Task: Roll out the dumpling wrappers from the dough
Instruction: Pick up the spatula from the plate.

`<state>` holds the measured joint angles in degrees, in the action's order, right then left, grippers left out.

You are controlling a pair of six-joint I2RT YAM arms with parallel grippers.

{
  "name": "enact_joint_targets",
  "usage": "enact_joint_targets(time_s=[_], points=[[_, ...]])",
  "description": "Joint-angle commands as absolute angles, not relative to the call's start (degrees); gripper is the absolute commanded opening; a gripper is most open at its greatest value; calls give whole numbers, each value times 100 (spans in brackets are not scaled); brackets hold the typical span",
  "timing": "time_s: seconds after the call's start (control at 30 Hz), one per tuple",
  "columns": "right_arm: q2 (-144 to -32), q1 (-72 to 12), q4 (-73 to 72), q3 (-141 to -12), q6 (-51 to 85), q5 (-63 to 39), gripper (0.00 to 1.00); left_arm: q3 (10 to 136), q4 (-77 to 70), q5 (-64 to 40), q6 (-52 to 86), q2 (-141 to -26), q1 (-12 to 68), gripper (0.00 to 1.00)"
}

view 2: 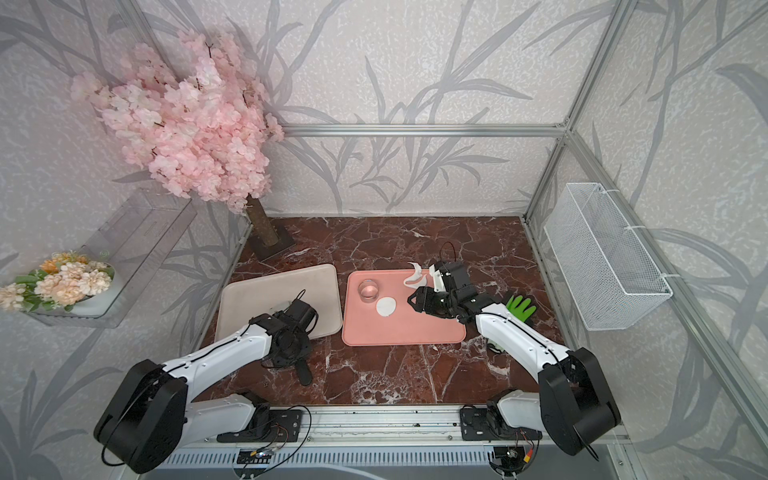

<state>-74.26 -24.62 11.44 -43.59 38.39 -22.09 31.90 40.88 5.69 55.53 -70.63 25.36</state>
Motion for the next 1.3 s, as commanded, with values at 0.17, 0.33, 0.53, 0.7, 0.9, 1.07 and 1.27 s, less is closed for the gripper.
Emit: enact_joint_targets(time_s=[0.17,0.33,0.53,0.7,0.9,1.07,1.27], points=[[-7148,-2452,1045,-4265,3946,-2213,59,3813,4570,577,5251,-6832,2521,0],[-7068,-2451,1098,-4320,3951,-2206,60,4248,4617,436,5154,-6608,2549,0],[-6983,-2469,781,-4250,3981,-2637,68,4880,4416,232,5055,-6638,2584,0],[-6852,-2642,298,-4107,4027,-2933,74,5498,4173,132,5035,-6967,2712,0],[-6690,-3086,-115,-4050,4026,-2955,77,6041,3649,77,5201,-7484,2997,0],[-6661,-3348,-927,-3747,4362,-2895,78,6601,3320,40,5276,-8027,3356,0],[-6689,-3564,-1216,-3580,4608,-2558,78,7328,3249,6,5184,-8630,3717,0]])
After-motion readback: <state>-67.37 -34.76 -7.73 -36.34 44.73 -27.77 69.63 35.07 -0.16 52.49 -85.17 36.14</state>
